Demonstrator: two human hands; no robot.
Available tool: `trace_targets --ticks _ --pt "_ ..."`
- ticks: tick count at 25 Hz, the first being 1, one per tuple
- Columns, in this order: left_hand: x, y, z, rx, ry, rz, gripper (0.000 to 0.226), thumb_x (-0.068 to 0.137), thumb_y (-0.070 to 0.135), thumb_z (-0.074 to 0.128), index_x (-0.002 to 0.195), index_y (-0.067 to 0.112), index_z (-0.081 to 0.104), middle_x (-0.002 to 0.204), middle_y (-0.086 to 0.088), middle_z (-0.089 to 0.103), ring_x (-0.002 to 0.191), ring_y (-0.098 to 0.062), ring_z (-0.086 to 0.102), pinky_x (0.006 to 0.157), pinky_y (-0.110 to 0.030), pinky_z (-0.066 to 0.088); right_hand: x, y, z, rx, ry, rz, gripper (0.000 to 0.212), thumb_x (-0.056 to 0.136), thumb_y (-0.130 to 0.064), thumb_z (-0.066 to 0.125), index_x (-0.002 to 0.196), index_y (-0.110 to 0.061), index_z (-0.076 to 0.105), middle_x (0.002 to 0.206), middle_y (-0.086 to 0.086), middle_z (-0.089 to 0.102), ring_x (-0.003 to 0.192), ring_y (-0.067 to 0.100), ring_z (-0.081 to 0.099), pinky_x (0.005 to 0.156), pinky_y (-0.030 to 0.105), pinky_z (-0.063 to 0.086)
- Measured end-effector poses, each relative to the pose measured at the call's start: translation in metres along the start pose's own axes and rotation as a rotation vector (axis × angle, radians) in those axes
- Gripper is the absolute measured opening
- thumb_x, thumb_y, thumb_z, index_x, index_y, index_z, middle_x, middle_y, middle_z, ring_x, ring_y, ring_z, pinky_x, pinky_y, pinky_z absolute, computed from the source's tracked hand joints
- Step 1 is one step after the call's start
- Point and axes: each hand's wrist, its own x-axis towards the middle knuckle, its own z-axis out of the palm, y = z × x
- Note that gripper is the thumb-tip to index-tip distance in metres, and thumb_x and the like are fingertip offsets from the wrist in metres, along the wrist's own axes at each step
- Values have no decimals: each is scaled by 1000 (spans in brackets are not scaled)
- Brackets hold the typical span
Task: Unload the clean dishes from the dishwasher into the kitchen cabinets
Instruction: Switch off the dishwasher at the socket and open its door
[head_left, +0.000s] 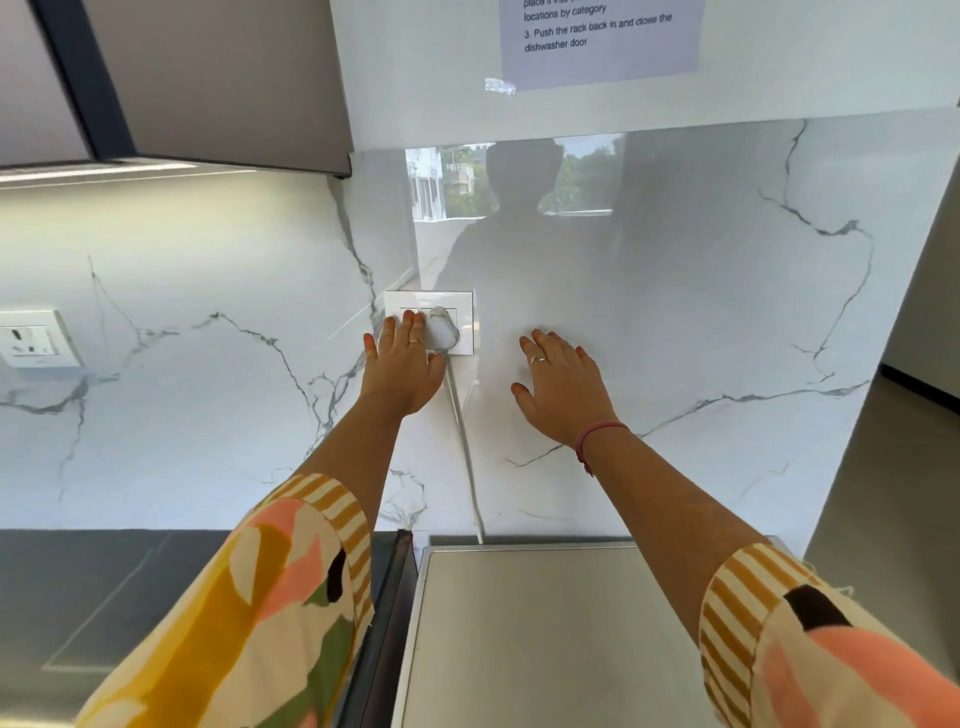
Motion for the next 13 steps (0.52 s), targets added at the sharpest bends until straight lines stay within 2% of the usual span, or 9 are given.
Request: trace_targets --ticks 3,6,9,13 --pt "5 3 -4 -32 44 0 60 97 30 38 149 3 24 154 -14 28 144 -31 18 117 -55 8 -4 -1 8 23 2 20 61 98 -37 41 151 -16 19 159 5 15 148 20 10 119 42 12" --pt "-2 4 -12 -58 -13 -23 61 98 33 36 149 3 23 154 -15 26 145 -31 14 116 -55 5 -18 -1 7 45 -11 55 61 98 -36 42 151 -15 21 159 5 18 147 21 12 119 42 12" --pt "-20 5 -14 -46 21 16 61 98 33 38 147 -1 27 151 -17 31 144 -31 20 116 -56 9 -38 0 0 39 -21 73 60 98 -35 42 150 -15 22 158 6 19 147 22 13 119 42 13" --pt "-53 12 -16 -75 3 34 59 97 30 38 147 0 28 151 -17 31 143 -30 21 117 -55 6 -70 -2 -13 56 -19 109 59 98 -35 43 149 -15 25 158 6 20 147 21 14 119 42 14"
